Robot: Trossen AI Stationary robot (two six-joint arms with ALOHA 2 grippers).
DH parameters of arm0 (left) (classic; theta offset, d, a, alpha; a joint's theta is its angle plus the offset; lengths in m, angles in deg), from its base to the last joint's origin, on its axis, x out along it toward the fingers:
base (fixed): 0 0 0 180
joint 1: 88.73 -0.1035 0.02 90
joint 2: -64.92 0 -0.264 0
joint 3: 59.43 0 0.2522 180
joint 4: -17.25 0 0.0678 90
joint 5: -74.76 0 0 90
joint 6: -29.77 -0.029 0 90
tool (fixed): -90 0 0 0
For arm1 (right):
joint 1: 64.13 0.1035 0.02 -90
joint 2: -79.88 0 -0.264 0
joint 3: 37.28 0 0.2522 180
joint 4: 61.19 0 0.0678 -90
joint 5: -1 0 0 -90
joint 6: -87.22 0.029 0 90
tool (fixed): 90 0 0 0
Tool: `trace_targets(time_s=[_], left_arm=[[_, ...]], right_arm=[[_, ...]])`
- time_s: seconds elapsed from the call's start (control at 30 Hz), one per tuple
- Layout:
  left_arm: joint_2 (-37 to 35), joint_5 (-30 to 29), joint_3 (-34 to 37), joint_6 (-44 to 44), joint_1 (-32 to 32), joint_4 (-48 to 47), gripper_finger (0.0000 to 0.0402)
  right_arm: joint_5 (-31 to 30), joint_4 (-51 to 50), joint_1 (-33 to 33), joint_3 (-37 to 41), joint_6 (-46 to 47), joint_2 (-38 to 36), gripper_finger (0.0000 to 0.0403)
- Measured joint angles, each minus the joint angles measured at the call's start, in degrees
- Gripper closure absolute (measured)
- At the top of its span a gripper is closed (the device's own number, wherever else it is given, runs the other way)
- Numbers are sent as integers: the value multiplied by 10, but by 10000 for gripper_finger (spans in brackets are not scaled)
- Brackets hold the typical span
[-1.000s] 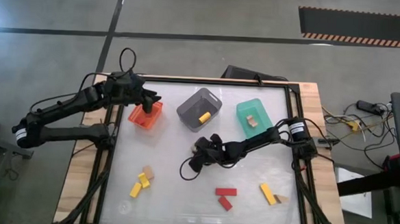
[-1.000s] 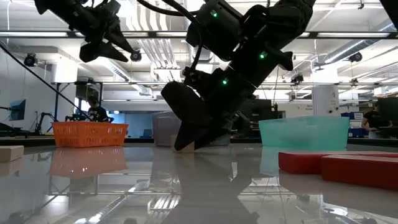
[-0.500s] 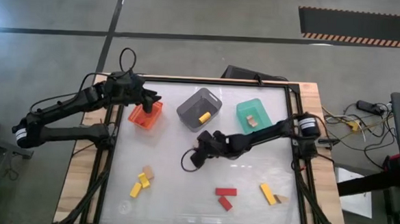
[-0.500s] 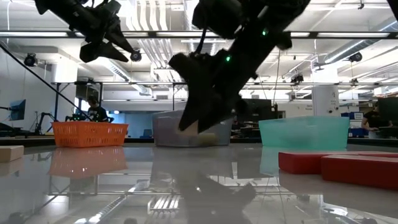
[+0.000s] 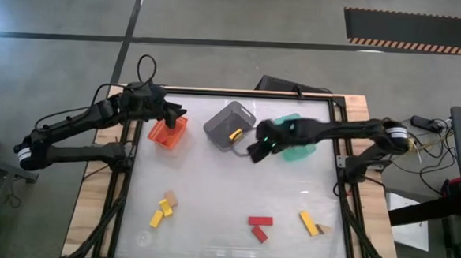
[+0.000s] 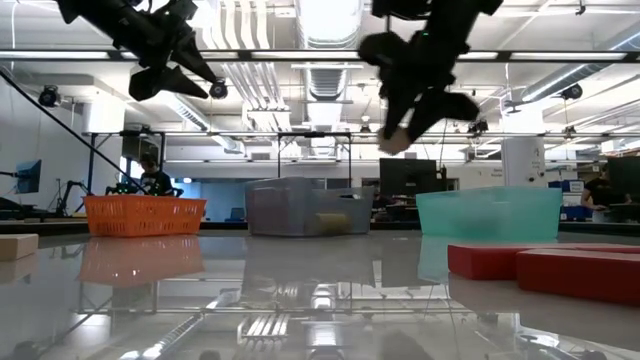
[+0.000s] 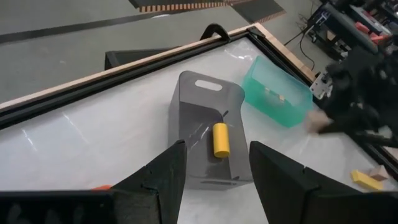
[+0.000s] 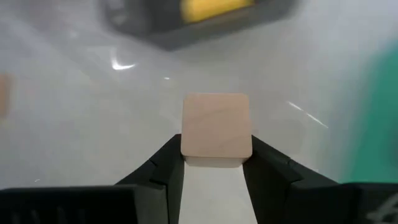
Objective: Sort & place blocks by color
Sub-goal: Put the brown block into the blue bin
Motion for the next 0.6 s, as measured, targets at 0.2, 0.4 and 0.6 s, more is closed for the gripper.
trace_targets(time_s=[0.2, 0.4, 0.6], left_arm=[[1, 0, 0, 38, 0, 11, 242], [0, 1, -4, 75, 0, 29, 242], [0, 3, -7, 118, 0, 39, 242]], right_arm=[[-5, -138, -87, 0, -30, -57, 281], [-4, -186, -161, 0, -92, -62, 281], [-4, -184, -210, 2, -150, -30, 281]])
